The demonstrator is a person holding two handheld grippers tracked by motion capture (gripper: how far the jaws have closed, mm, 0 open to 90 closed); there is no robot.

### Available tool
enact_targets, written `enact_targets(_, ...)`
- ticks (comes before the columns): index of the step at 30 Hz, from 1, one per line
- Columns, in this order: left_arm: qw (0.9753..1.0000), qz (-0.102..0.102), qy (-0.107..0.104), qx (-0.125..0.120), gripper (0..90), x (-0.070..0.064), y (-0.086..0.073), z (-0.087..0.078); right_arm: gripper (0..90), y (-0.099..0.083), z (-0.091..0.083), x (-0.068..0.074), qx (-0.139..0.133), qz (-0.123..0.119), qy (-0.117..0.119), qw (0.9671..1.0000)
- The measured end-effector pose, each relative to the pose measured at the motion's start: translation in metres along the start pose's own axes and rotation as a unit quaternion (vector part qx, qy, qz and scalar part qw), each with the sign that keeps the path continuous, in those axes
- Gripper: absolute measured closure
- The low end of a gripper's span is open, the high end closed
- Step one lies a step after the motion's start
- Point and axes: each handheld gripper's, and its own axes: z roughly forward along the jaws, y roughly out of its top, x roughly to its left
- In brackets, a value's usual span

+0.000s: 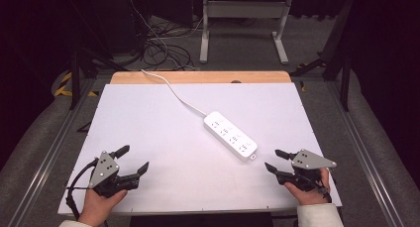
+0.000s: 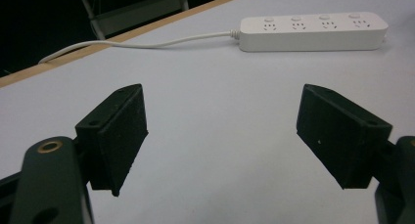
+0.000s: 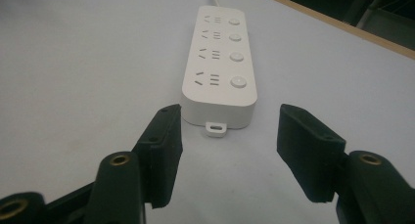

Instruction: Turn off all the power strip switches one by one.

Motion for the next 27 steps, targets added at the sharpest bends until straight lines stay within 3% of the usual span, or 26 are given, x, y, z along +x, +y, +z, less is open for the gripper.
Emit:
enact_targets(6, 0.9993, 0.031, 0.018, 0.004, 19.8, -0.007, 0.002, 0.001, 43.7, 0.0, 0.0, 0.001, -0.003, -0.005, 0.0, 1.0)
enact_targets(11, 1.0, -0.004, 0.001, 0.002, 19.0, -0.004, 0.003, 0.0, 45.8, 0.001, -0.001, -0.001, -0.004, -0.004, 0.001, 1.0)
enact_targets(12, 0.9999, -0.012, -0.001, 0.0, 18.9, -0.003, 0.003, -0.001, 52.5, 0.001, -0.001, -0.002, 0.004, 0.002, 0.015, 0.9999)
enact_targets(14, 0.9998, -0.018, -0.003, -0.003, 18.8, 0.0, 0.003, -0.002, 54.8, 0.002, -0.001, -0.001, 0.007, 0.001, 0.018, 0.9998)
enact_targets(16, 0.9998, -0.019, 0.0, -0.001, 18.1, 0.001, 0.002, -0.002, 62.8, 0.003, 0.0, -0.001, 0.014, -0.005, 0.022, 0.9996)
enact_targets(20, 0.9998, 0.002, 0.017, 0.003, 18.2, -0.002, 0.002, -0.001, 70.4, 0.008, -0.002, -0.002, 0.013, -0.012, 0.016, 0.9997)
enact_targets(21, 0.9995, 0.02, 0.023, 0.007, 18.2, -0.004, 0.002, 0.0, 74.8, 0.01, -0.002, -0.003, 0.012, -0.015, 0.017, 0.9997)
enact_targets(23, 0.9994, 0.024, 0.024, 0.005, 18.1, -0.005, 0.003, 0.0, 79.3, 0.011, -0.002, -0.003, 0.014, -0.016, 0.019, 0.9996)
enact_targets(24, 0.9996, 0.019, 0.021, 0.003, 18.0, -0.006, 0.003, 0.0, 89.1, 0.014, -0.001, -0.004, 0.021, -0.016, 0.025, 0.9993)
enact_targets(27, 0.9995, 0.025, 0.021, 0.004, 17.6, -0.007, 0.003, 0.0, 90.0, 0.02, 0.001, -0.007, 0.028, -0.013, 0.02, 0.9993)
